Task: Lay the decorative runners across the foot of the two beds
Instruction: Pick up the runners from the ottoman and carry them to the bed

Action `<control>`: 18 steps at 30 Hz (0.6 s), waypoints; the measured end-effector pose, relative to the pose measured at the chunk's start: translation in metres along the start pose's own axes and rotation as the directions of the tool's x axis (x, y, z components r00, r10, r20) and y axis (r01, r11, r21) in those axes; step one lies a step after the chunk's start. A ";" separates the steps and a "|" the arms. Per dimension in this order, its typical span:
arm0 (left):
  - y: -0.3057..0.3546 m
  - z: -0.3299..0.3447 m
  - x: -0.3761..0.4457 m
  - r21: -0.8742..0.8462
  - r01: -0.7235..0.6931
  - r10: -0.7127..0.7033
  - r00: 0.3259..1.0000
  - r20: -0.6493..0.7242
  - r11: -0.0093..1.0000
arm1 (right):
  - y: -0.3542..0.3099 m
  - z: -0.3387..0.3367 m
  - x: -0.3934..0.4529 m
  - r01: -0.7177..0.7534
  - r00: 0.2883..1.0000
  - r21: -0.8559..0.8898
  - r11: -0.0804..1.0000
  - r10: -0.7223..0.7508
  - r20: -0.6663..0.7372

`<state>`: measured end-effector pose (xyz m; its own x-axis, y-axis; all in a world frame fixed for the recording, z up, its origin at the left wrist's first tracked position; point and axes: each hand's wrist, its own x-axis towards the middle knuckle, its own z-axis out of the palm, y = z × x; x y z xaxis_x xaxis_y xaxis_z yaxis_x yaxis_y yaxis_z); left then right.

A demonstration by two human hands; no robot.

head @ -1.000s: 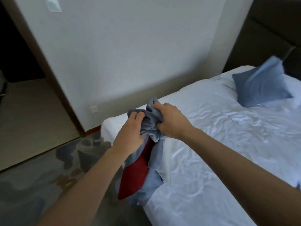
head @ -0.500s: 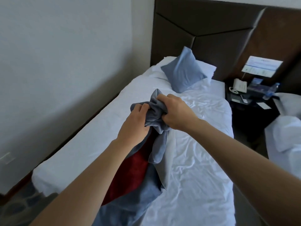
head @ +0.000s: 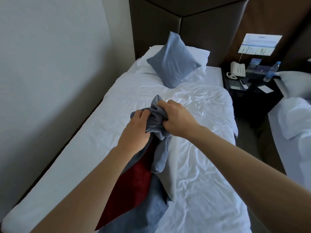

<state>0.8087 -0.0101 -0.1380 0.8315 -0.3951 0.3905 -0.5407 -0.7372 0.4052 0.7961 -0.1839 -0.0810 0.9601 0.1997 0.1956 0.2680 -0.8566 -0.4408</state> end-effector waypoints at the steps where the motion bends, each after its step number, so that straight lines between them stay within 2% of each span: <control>1: -0.004 0.004 0.011 0.003 0.000 0.000 1.000 0.006 1.000 | 0.006 0.000 0.008 -0.014 1.000 0.003 1.000 0.014 -0.001; 7: -0.018 0.017 0.082 0.003 -0.065 0.065 0.998 -0.020 0.998 | 0.033 -0.017 0.056 -0.066 0.994 0.019 0.998 0.068 -0.084; 10: -0.034 0.037 0.096 -0.034 -0.102 0.102 0.995 0.004 0.994 | 0.050 -0.003 0.064 -0.103 0.990 0.027 0.994 0.105 -0.098; 14: -0.071 0.103 0.069 -0.091 -0.077 0.093 0.979 0.182 0.993 | 0.085 0.072 0.046 -0.227 0.974 0.018 0.974 0.227 0.003; 18: -0.112 0.186 0.008 -0.099 -0.038 0.075 0.912 0.403 0.994 | 0.124 0.182 0.005 -0.368 0.919 -0.005 0.930 0.364 0.151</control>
<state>0.8999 -0.0328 -0.3336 0.7696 -0.6363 0.0534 -0.5816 -0.6641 0.4698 0.8484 -0.2032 -0.2940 0.9919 -0.0563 -0.1134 -0.1042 -0.8724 -0.4776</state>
